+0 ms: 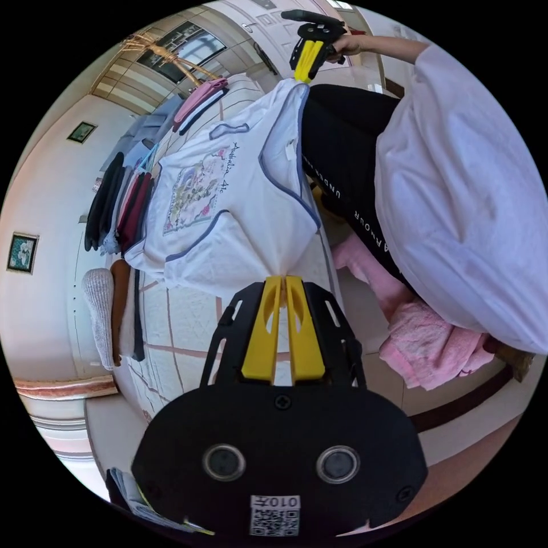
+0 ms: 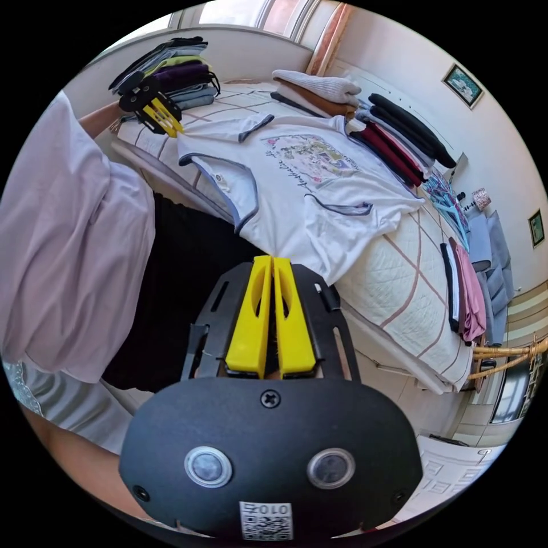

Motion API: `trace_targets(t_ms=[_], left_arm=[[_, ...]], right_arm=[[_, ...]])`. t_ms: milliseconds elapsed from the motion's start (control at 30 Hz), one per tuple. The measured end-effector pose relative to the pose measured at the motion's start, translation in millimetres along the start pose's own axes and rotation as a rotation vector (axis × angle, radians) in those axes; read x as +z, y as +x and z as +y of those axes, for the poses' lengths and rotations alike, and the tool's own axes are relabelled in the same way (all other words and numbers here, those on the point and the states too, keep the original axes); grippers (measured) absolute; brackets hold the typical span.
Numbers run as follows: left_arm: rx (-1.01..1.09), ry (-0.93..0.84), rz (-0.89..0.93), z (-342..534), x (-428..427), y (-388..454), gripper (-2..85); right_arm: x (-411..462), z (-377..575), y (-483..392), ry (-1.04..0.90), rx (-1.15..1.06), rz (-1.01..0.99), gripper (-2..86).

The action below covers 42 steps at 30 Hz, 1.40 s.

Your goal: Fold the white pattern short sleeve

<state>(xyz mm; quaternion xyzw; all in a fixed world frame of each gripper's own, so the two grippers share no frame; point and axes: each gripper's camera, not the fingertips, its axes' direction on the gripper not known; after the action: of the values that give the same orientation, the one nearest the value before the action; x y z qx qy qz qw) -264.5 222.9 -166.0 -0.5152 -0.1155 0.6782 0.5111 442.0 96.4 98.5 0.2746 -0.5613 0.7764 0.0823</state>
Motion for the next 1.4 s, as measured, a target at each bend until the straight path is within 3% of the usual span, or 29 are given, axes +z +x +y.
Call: trace_targets(t_ms=[367, 667, 1000, 1167, 1400], left_arm=[[0.060, -0.064, 0.104, 5.7, 25.6, -14.3, -0.2], [-0.032, -0.013, 0.338, 36.0, 62.2, -37.0, -0.2], [-0.319, 0.117, 0.377, 80.1, 90.4, -258.4, -0.2], [-0.404, 0.082, 0.493, 82.1, 171.3, -346.5, -0.2], [-0.568, 0.114, 0.672, 100.5, 261.0, -408.1, 0.2]], right_arm=[[-19.8, 29.8, 15.8, -0.024, -0.025, -0.072, 2.2], [-11.4, 46.5, 33.3, -0.096, -0.022, -0.214, 2.3], [-75.2, -41.0, 189.3, 0.049, 0.037, -0.073, 2.6], [-11.0, -103.9, 289.1, -0.088, 0.153, -0.164, 2.8], [62.9, -117.1, 336.7, -0.180, 0.259, -0.273, 2.8]])
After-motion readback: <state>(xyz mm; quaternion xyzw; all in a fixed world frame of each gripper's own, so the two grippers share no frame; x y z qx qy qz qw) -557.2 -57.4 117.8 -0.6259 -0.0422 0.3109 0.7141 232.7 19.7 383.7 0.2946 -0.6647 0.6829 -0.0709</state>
